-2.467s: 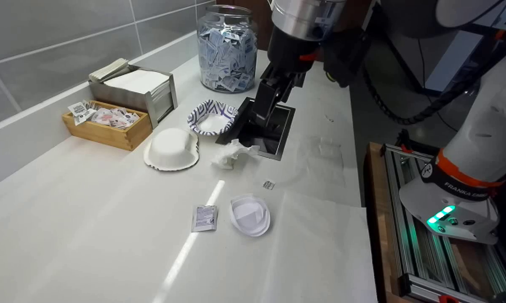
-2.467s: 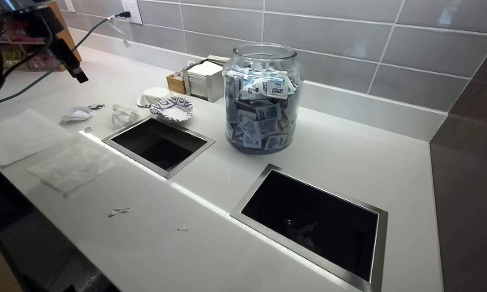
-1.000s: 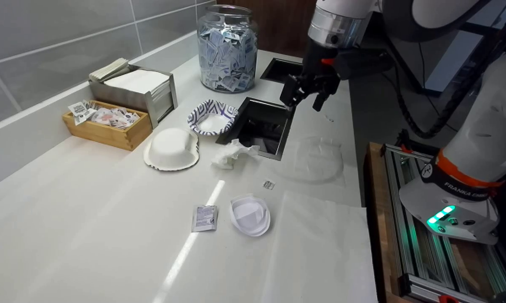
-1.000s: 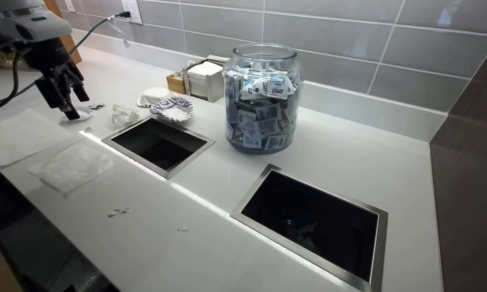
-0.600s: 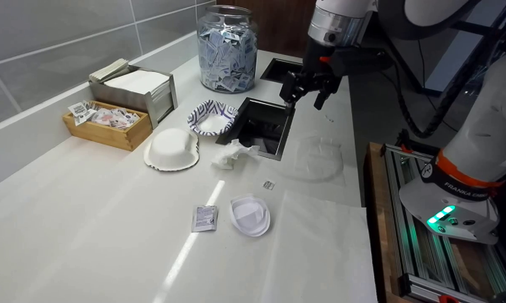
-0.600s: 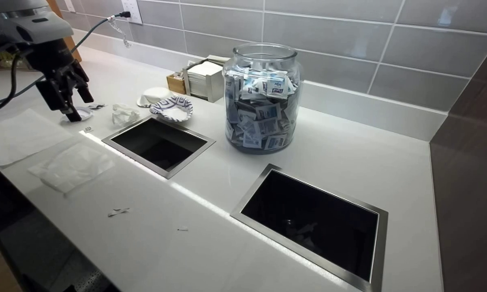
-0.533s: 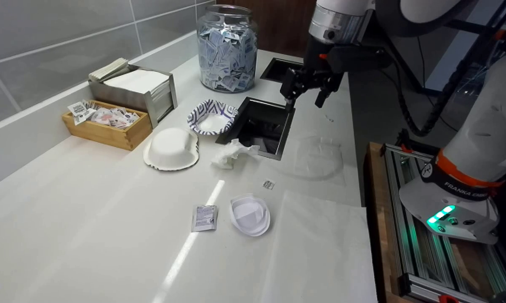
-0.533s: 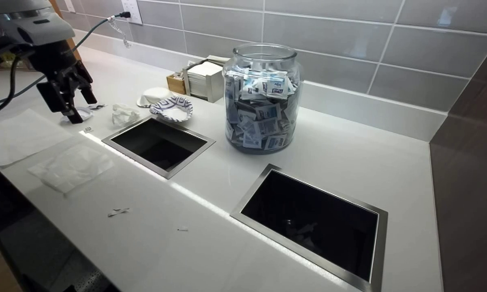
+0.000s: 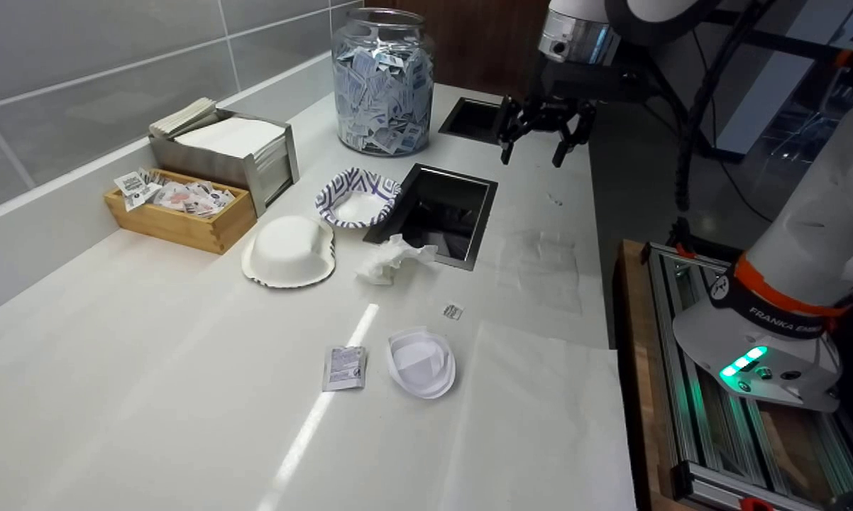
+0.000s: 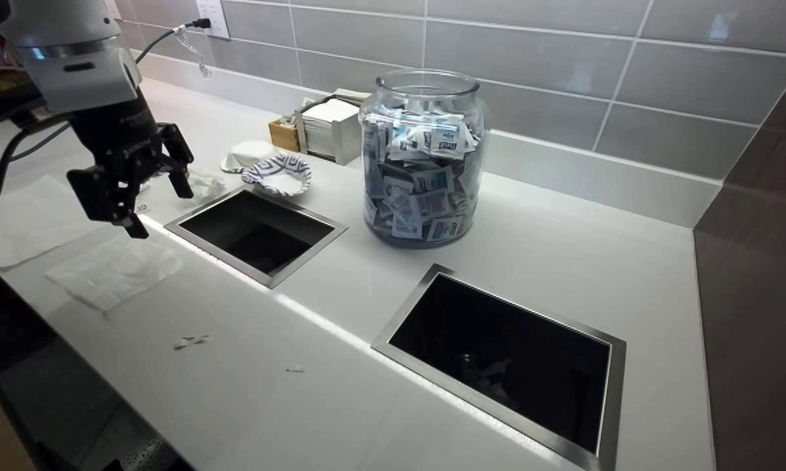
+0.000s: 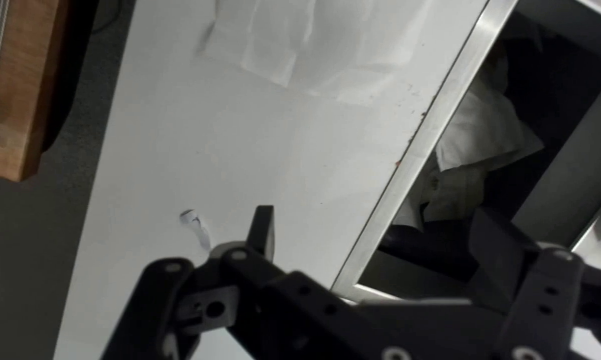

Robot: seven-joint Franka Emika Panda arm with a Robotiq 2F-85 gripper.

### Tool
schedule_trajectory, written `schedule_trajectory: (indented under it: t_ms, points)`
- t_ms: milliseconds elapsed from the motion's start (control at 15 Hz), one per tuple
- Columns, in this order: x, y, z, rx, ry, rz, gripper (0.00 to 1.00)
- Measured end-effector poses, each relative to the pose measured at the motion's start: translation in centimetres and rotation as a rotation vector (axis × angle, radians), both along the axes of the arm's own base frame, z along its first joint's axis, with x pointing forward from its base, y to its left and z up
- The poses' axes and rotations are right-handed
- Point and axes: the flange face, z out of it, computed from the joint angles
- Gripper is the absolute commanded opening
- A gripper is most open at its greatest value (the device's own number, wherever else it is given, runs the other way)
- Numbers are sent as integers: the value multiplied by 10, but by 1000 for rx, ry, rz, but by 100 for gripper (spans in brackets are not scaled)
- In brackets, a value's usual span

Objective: Pick up the small white paper to the right of the serviette on the kitchen counter and put it in the left bin

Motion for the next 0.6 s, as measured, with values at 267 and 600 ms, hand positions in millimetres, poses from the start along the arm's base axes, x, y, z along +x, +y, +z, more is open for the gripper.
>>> schedule_trajectory:
  t_ms: [267, 600]
  points:
    - [-10, -33, -20, -9, 57, -67, 100]
    - [-13, -53, -33, -76, 85, -36, 100]
